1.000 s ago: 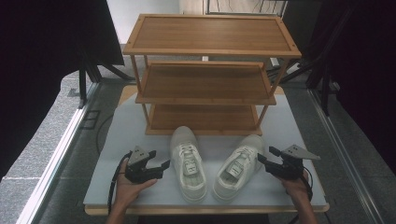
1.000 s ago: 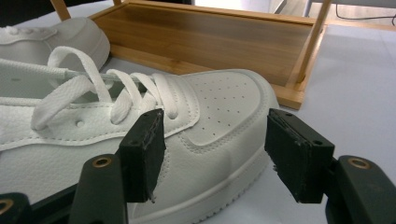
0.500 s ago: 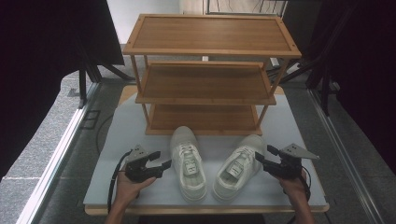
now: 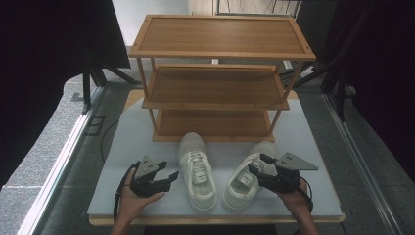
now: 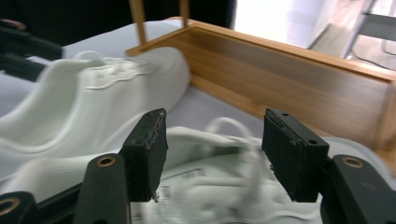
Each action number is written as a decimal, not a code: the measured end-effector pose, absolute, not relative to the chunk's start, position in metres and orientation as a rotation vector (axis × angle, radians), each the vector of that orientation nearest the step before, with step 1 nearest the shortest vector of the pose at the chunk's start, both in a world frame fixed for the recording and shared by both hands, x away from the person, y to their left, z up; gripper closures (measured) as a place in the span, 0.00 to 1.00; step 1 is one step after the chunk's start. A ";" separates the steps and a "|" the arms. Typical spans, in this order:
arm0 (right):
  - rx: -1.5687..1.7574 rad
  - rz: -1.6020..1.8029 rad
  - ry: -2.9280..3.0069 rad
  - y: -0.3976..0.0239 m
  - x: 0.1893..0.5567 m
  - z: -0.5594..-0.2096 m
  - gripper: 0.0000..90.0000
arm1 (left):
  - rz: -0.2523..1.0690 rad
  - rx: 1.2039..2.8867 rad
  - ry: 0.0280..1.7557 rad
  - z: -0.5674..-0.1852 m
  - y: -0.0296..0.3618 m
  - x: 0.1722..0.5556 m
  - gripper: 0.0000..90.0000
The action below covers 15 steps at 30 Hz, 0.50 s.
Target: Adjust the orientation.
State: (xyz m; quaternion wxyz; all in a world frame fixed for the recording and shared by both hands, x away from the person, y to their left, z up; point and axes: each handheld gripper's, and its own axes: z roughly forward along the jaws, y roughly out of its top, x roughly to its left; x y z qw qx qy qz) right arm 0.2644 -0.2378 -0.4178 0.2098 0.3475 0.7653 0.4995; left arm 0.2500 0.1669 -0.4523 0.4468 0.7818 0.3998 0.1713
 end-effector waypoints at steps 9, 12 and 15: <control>0.812 1.396 2.265 -0.206 0.243 -0.410 0.62 | 0.421 1.932 0.967 -0.445 0.161 0.244 0.43; 0.769 1.407 2.320 -0.195 0.236 -0.411 0.68 | 0.418 1.943 0.967 -0.444 0.160 0.243 0.41; 0.716 1.396 2.396 -0.180 0.231 -0.416 0.72 | 0.414 1.954 0.968 -0.443 0.159 0.243 0.40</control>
